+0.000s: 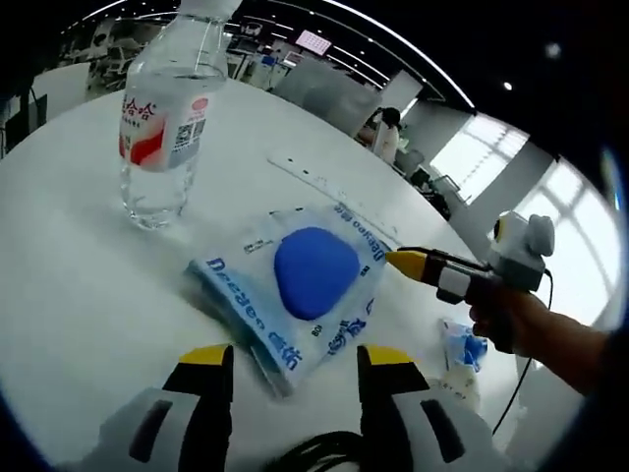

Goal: Arrange the tabletop items into an orderly group along one side of the table until the central work area is clear of visible clutter.

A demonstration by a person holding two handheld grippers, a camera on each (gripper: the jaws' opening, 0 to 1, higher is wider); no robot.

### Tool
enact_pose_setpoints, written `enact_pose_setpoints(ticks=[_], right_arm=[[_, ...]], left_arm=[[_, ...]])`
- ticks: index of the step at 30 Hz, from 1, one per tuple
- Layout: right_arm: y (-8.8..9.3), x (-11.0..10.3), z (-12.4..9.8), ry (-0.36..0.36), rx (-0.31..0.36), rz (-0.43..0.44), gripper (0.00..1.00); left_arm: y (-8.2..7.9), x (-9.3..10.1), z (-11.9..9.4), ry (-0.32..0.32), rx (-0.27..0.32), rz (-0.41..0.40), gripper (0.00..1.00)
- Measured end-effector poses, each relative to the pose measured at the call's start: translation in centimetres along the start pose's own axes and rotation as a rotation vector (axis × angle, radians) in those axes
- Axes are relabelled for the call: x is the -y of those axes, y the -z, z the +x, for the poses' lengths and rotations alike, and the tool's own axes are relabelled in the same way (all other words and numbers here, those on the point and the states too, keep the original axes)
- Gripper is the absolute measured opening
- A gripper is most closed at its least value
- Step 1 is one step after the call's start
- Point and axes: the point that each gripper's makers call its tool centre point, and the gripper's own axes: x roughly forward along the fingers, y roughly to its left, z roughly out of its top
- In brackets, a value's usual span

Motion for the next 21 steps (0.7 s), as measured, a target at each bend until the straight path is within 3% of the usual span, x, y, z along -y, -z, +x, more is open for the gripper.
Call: enact_pose_setpoints(ticks=[3,8,15,21], right_arm=[[0.3,0.1,0.7,-0.001,-0.006,0.049,0.19],[0.7,0.4,0.8,0.001,-0.012,0.062,0.09],[0.9,0.6,0.8,-0.003,-0.011,0.065,0.03],[0.6,0.4,0.6,-0.008,-0.002,0.038,0.0]], left_arm=[[0.1,0.0,0.0,-0.004,-0.002,-0.014,0.39],[0.4,-0.6,0.3,-0.026,-0.014,-0.032,0.28],[0.5,-1.6,0.3,-0.049,-0.027,-0.064,0.1],[0.3,-1.4,0.2,-0.038,-0.026,-0.075,0.04]])
